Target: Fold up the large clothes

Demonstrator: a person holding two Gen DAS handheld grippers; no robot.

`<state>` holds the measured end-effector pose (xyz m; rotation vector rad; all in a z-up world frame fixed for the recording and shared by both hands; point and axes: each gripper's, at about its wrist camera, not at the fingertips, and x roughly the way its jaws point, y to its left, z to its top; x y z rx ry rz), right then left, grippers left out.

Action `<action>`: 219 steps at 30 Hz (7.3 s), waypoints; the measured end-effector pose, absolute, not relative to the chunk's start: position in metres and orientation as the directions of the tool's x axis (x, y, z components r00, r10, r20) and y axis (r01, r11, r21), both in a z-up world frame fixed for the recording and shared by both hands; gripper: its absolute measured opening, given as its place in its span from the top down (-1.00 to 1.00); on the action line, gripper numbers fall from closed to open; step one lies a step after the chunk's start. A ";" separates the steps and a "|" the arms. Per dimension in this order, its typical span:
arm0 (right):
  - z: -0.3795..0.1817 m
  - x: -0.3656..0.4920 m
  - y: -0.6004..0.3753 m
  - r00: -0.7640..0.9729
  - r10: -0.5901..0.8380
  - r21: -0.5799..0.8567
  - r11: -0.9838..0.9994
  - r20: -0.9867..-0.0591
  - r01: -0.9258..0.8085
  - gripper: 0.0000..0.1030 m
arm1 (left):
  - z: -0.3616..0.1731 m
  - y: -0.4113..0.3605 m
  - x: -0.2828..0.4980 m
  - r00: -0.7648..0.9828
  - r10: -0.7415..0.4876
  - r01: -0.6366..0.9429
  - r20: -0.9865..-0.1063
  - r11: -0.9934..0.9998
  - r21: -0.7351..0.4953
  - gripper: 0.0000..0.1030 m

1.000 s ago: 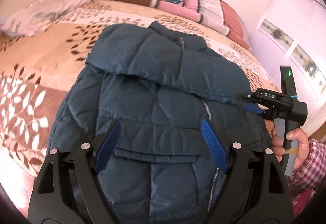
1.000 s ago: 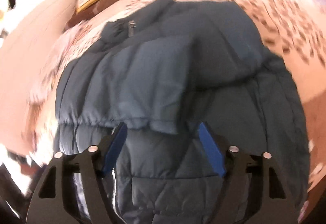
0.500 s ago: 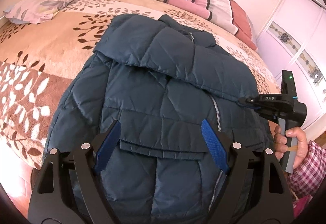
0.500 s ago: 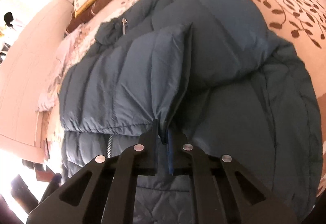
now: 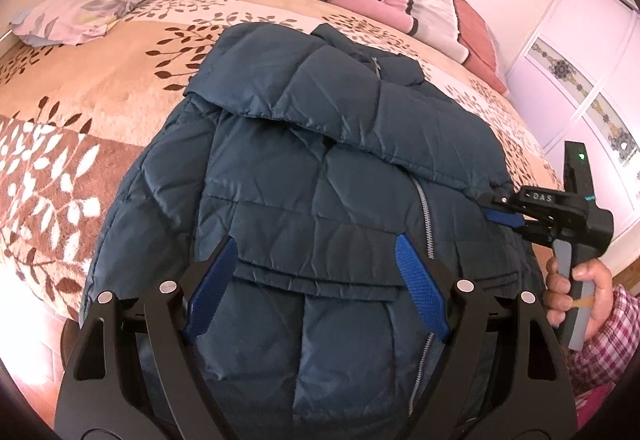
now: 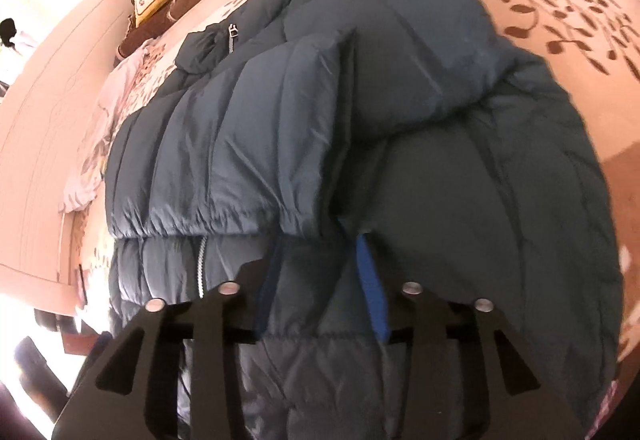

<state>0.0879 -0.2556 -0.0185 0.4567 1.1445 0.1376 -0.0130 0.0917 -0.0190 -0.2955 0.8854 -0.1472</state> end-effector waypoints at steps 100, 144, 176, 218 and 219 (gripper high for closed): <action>0.080 -0.091 -0.368 0.602 0.543 0.638 0.767 -0.585 -0.072 0.71 | 0.059 0.185 -0.103 0.722 -0.408 0.140 -0.559 0.877 -0.460 0.78; 0.150 0.045 -0.396 0.659 0.580 0.724 0.685 -0.479 -0.077 0.71 | 0.134 0.204 0.021 0.782 -0.413 0.149 -0.466 0.851 -0.504 0.76; -0.021 0.289 -0.408 0.513 0.572 0.752 0.603 -0.640 0.266 0.07 | -0.016 0.202 0.256 0.655 -0.278 -0.256 -0.702 0.793 -0.553 -0.20; -0.019 0.004 -0.366 0.481 0.447 0.584 0.791 -0.755 0.183 0.32 | -0.031 0.194 -0.025 0.673 -0.236 -0.264 -0.701 0.809 -0.525 -0.68; -0.024 0.000 -0.369 0.478 0.459 0.604 0.769 -0.749 0.208 -0.29 | -0.034 0.193 -0.024 0.674 -0.253 -0.264 -0.694 0.795 -0.546 -0.70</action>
